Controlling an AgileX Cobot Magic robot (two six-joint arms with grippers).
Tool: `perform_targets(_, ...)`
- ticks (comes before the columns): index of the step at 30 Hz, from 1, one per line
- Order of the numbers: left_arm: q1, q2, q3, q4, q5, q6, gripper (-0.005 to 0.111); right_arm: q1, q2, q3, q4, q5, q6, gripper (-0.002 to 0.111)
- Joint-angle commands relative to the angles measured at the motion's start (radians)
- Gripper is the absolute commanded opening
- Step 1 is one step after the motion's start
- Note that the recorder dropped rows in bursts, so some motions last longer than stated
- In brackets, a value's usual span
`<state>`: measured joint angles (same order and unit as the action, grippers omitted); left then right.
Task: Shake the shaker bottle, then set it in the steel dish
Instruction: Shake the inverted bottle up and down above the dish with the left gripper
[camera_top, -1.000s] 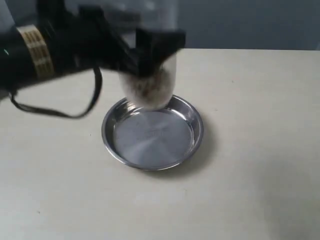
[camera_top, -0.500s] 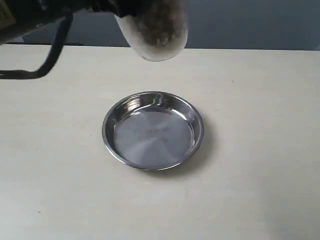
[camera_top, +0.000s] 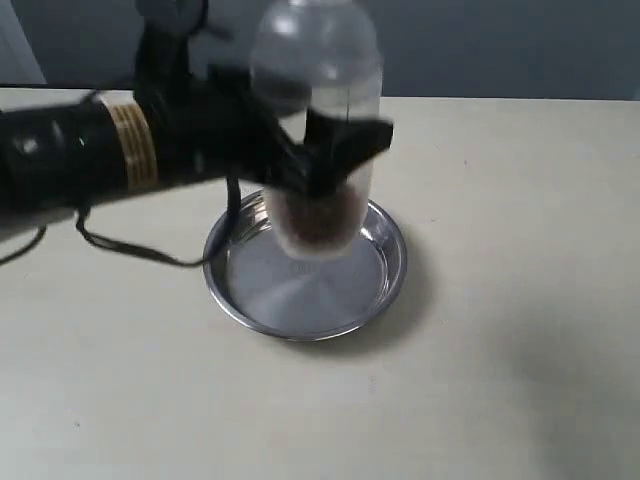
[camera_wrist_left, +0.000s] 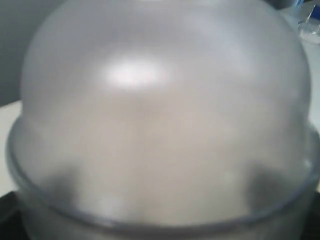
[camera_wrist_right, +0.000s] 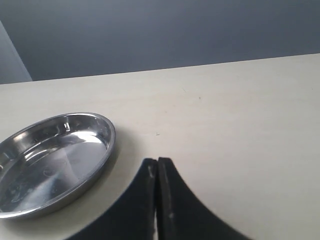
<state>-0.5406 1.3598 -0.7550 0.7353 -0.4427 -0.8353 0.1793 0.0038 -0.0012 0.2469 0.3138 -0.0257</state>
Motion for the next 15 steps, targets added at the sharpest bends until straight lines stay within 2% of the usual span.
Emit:
perform_targets(1,-0.01,-0.151,-0.138,0.026,-0.078,0.024,0.0,0.002,-0.004,0.001,-0.001,-0.01,0.0,-0.001)
perform_targets(5,-0.01,-0.123,-0.061,0.012,0.129,0.02,0.0,0.002,-0.004,0.001,-0.001,-0.008,0.0,-0.001)
perform_targets(7,-0.01,-0.115,-0.011,0.01,0.109,0.02,0.0,0.002,-0.004,0.001,-0.001,-0.008,0.0,-0.001)
perform_targets(10,-0.01,-0.115,0.017,0.007,0.008,0.02,0.0,0.002,-0.004,0.001,-0.001,-0.008,0.0,-0.001)
perform_targets(15,-0.01,-0.115,0.019,0.0,-0.001,0.034,0.0,0.002,-0.004,0.001,-0.001,-0.008,0.0,-0.001)
